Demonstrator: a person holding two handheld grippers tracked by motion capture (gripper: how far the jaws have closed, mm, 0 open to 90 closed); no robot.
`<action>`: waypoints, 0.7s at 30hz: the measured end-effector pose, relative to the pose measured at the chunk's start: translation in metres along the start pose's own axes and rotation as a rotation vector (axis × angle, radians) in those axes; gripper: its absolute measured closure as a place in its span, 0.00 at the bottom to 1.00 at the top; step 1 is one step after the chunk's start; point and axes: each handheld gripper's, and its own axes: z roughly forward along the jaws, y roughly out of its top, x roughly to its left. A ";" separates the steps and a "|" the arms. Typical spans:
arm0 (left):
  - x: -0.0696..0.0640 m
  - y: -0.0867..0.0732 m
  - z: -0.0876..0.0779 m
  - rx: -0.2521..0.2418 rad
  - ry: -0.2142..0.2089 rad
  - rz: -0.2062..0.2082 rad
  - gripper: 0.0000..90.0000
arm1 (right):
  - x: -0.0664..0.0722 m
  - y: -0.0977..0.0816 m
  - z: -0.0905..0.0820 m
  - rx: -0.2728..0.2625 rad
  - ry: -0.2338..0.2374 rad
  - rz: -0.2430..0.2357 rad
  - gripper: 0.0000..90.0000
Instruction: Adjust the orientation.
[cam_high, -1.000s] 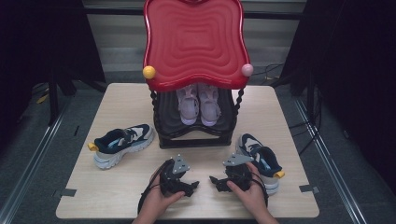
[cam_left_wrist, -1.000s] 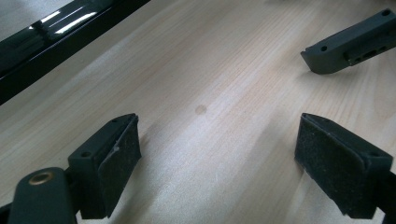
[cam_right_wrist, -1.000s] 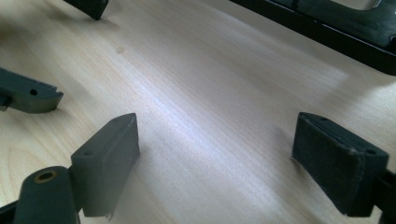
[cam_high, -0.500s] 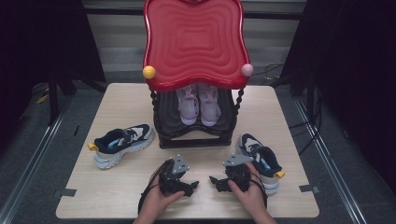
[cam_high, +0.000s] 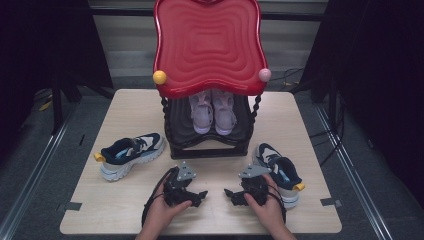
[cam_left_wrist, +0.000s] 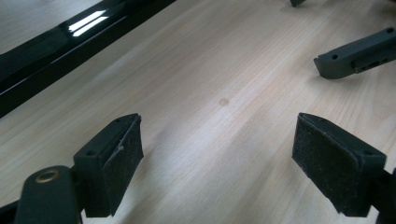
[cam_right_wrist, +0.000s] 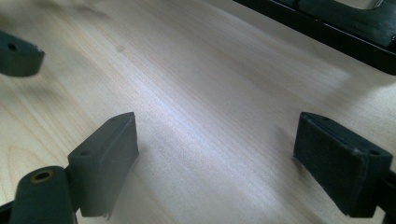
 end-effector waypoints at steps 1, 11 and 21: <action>0.001 0.000 -0.001 -0.001 0.002 -0.006 0.17 | 0.000 0.000 0.000 0.001 -0.001 -0.002 0.15; 0.011 -0.002 -0.011 0.032 -0.036 -0.030 0.17 | 0.000 0.000 0.000 -0.001 0.000 -0.001 0.15; 0.026 -0.007 -0.024 0.078 -0.049 -0.057 0.17 | 0.000 0.000 0.000 -0.001 0.000 0.000 0.15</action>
